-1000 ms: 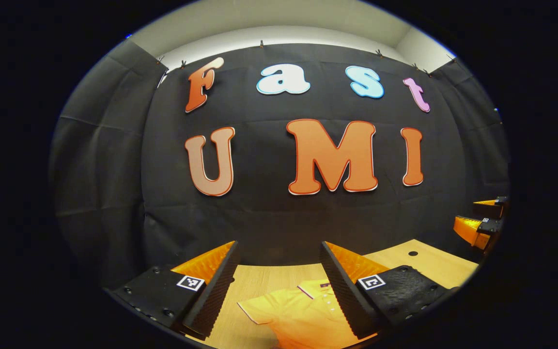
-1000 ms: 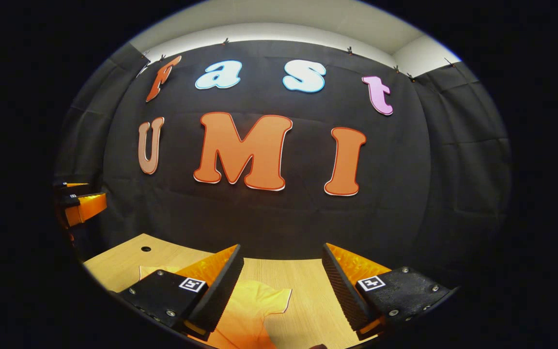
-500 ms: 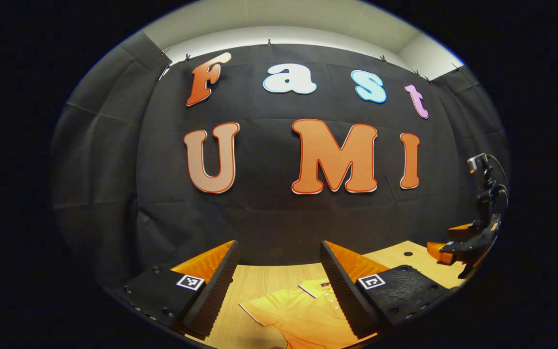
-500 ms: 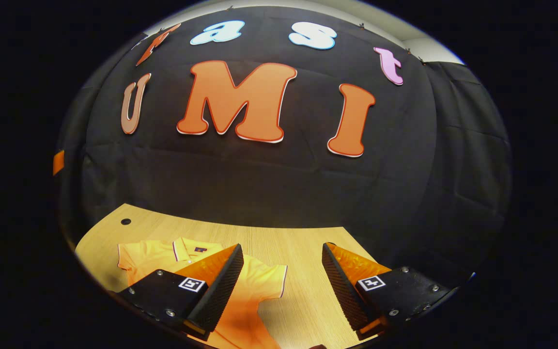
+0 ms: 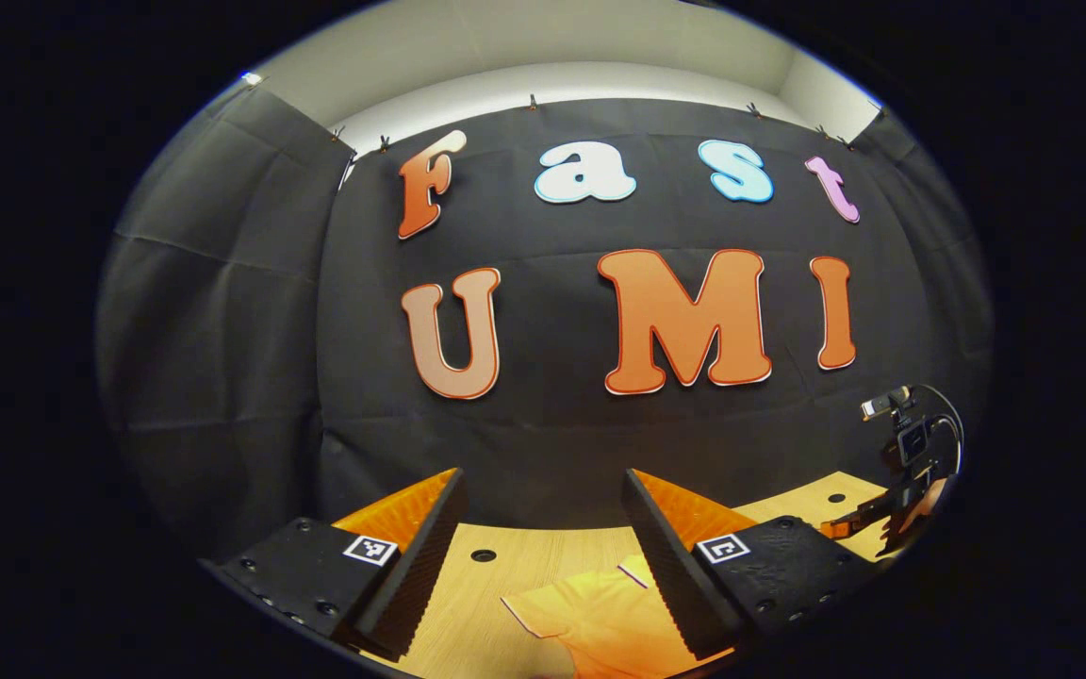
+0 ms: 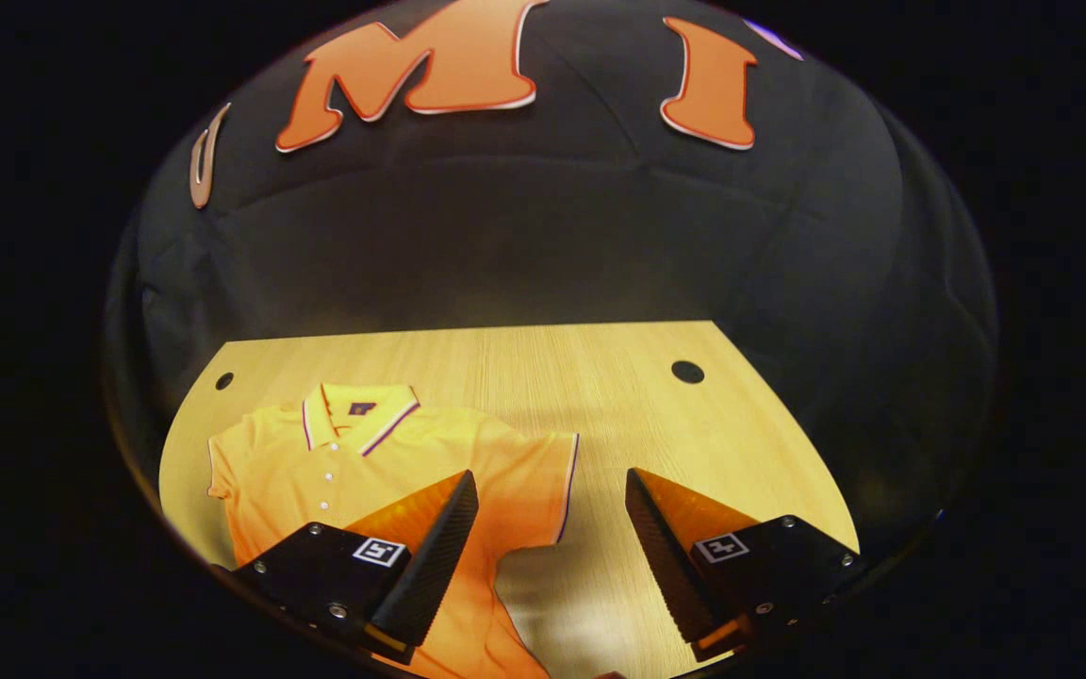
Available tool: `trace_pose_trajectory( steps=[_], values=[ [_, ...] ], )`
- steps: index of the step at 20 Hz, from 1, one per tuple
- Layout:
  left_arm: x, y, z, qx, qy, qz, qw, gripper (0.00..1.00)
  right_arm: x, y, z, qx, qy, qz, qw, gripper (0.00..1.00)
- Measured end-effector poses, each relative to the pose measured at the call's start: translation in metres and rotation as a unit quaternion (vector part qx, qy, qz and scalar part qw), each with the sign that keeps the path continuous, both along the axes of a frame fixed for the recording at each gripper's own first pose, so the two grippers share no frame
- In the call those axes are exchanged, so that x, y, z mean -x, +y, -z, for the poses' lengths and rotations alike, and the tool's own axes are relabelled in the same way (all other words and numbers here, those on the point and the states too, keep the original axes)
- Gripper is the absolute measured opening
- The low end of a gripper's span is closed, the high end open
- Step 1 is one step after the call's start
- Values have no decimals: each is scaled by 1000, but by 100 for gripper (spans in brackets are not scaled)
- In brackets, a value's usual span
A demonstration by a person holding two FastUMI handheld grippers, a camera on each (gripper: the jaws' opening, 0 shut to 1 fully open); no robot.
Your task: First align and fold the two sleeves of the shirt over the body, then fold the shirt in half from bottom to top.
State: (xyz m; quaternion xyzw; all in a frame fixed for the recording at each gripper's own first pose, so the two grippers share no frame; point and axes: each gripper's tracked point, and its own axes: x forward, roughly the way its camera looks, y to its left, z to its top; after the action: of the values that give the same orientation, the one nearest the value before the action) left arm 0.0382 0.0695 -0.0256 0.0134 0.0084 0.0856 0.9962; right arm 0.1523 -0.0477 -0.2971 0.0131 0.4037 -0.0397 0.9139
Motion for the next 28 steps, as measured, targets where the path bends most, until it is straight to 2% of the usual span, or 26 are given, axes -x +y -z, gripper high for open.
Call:
trace_pose_trajectory(
  steps=[8,12,14,18,20,22,23,25,26,27,28],
  values=[
    [12,-6,14,-22,36,-36,998,99,-20,-11,74,-38,140,7,989,88],
    [18,-9,23,-28,54,-44,997,99,-23,-11,99,-50,199,12,979,88],
    [22,-10,27,-30,65,-48,996,99,-20,-8,113,-65,238,17,969,86],
    [25,-11,35,-28,81,-55,995,99,-18,-9,128,-83,278,37,956,81],
    [26,-11,39,-27,87,-56,994,99,-25,-6,129,-87,281,31,955,78],
    [24,-12,45,-22,95,-57,994,99,-23,-7,132,-51,302,26,952,65],
    [24,-14,49,-19,99,-56,993,99,-23,-7,131,-34,311,22,950,68],
    [22,-16,52,-15,103,-54,993,99,-22,0,132,-38,318,40,946,59],
    [24,-16,54,-14,103,-53,993,100,-22,-1,133,-42,321,45,945,43],
    [25,-14,56,-12,107,-52,993,99,-22,-3,132,-45,325,44,944,49],
    [27,-12,61,-7,110,-53,992,99,-22,-5,134,-49,328,51,942,39]
  ],
)
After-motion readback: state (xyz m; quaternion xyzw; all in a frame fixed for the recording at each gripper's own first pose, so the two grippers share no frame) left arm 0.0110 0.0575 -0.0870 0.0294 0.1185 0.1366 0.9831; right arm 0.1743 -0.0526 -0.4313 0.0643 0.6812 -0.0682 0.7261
